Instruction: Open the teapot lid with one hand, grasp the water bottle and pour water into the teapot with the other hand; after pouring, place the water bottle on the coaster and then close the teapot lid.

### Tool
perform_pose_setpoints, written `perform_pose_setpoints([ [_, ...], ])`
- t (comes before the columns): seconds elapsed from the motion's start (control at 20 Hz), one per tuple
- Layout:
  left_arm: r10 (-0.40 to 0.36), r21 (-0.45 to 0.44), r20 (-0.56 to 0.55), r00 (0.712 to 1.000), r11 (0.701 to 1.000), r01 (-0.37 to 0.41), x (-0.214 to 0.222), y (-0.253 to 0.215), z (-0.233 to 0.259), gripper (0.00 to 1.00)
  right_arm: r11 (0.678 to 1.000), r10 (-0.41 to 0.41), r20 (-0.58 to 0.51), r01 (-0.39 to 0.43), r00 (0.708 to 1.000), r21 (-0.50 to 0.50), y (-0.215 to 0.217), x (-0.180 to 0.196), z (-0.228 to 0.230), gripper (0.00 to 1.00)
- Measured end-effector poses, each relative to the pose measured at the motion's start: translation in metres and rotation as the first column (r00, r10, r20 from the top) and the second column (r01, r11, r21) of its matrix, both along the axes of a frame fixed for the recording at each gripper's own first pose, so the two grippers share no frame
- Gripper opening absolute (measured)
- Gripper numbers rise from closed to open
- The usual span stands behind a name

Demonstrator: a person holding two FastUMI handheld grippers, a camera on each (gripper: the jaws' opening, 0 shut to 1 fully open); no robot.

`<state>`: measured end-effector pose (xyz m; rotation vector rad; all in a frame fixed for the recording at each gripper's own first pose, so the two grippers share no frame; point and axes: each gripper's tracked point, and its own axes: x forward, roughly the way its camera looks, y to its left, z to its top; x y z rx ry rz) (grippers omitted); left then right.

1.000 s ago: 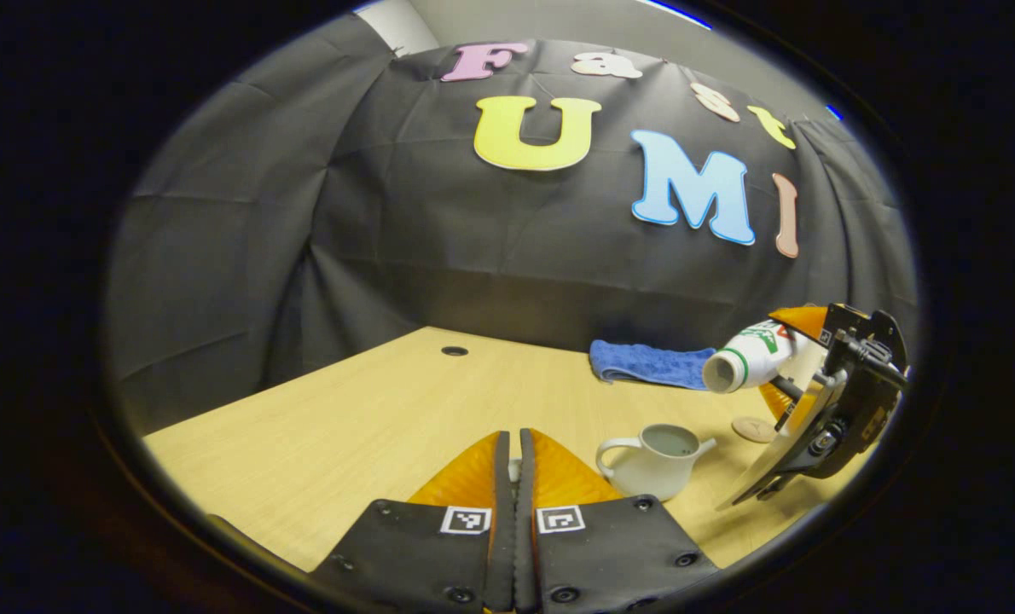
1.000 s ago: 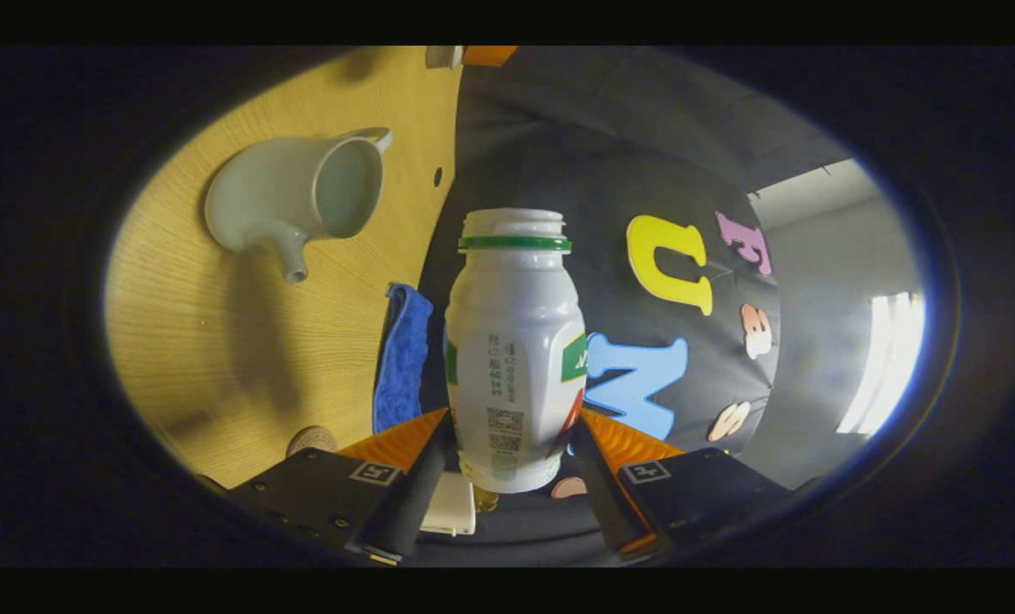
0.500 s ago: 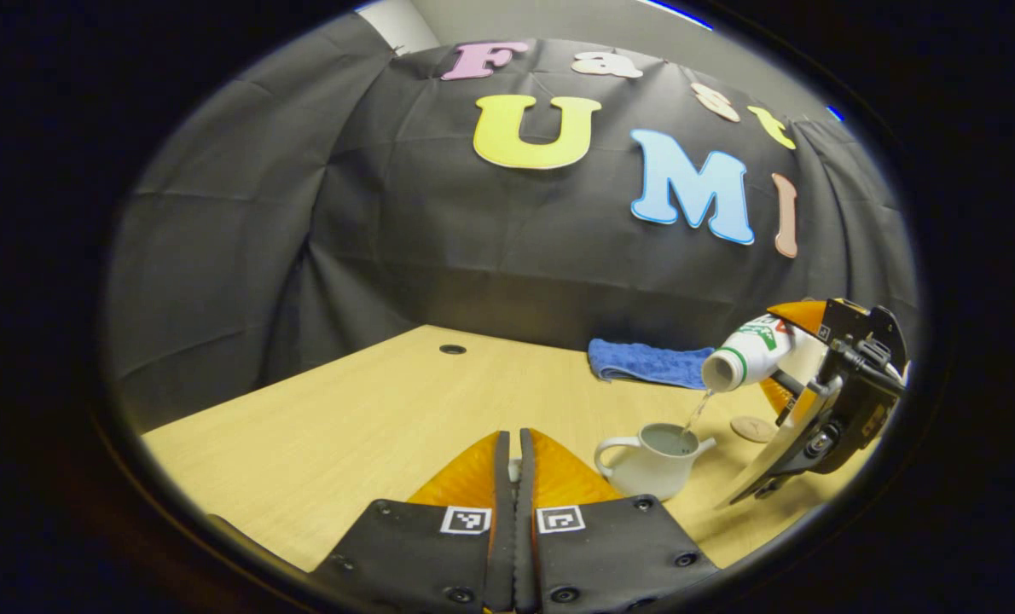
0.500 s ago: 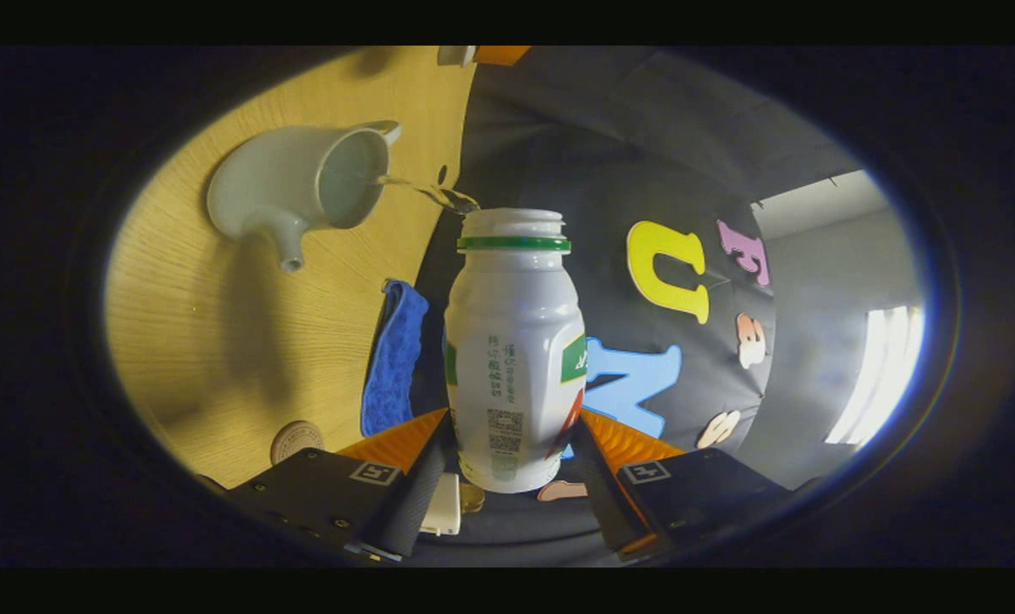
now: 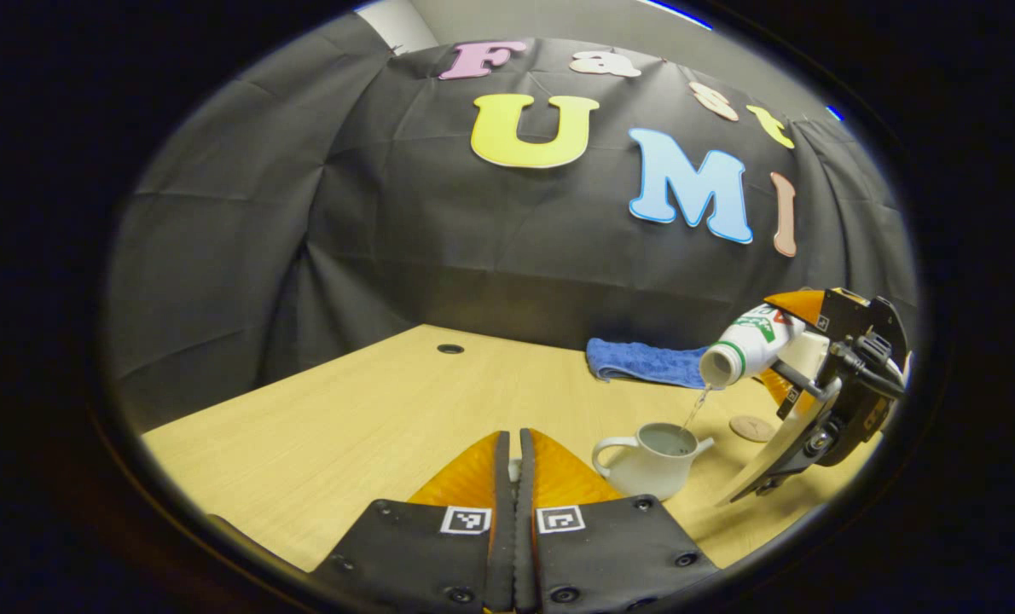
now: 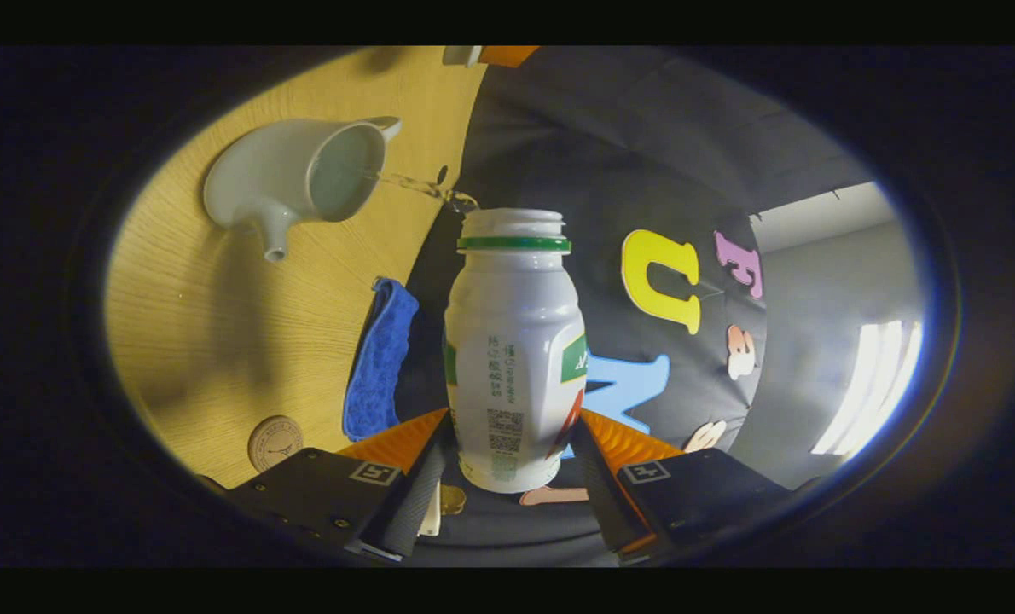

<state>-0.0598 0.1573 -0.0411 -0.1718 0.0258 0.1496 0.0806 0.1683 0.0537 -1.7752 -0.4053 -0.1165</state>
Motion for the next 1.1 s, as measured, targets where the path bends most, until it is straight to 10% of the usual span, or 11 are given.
perform_pose_setpoints([
  [1.1,-0.009,-0.004,-0.010,1.000,1.000,0.009,0.002,-0.004,-0.005,0.05,0.989,0.051,0.060,-0.042,0.997,-0.143,0.011,-0.001,0.018,0.79],
])
